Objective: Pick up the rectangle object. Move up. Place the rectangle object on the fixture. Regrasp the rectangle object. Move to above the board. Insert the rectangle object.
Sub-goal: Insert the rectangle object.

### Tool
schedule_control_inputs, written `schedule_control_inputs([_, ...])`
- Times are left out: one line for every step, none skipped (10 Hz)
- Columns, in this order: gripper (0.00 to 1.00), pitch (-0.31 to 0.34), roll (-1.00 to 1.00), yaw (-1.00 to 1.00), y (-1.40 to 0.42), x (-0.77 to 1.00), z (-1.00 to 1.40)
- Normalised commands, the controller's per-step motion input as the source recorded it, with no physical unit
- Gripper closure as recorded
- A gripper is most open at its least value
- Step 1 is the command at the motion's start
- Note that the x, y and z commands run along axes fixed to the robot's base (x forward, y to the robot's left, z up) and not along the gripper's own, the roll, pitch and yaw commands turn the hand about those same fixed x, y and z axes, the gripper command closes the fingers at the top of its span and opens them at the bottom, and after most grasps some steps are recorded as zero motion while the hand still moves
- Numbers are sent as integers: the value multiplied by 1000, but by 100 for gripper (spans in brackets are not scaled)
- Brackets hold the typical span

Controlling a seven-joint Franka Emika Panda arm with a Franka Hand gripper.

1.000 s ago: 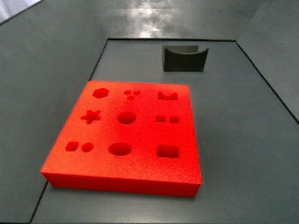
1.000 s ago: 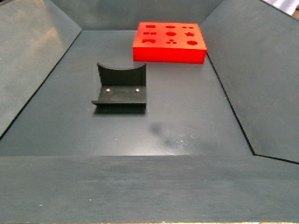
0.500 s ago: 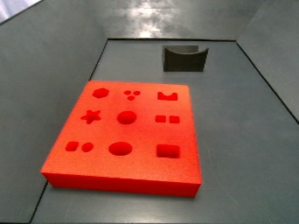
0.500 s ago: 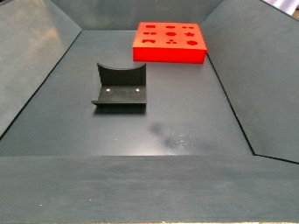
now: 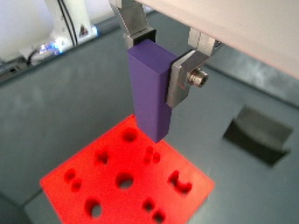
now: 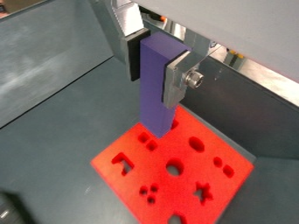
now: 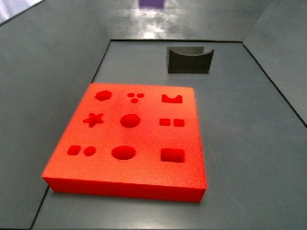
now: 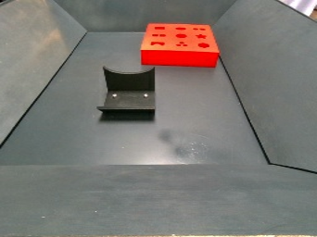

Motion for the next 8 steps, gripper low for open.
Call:
schedule_control_inputs([100, -124, 69, 0, -549, 251, -1000])
schedule_control_inputs([100, -107, 133, 0, -529, 129, -977])
schedule_control_inputs([100, -153, 117, 0, -377, 6, -923])
schedule_control_inputs([100, -187, 77, 0, -271, 0, -897])
schedule_control_inputs([100, -219, 0, 0, -226, 0, -840])
schedule_control_inputs([100, -230, -4, -29, -306, 0, -829])
schedule_control_inputs([100, -229, -10, -37, -303, 0, -834])
schedule_control_inputs([100, -216, -9, -26, -329, 63, -860])
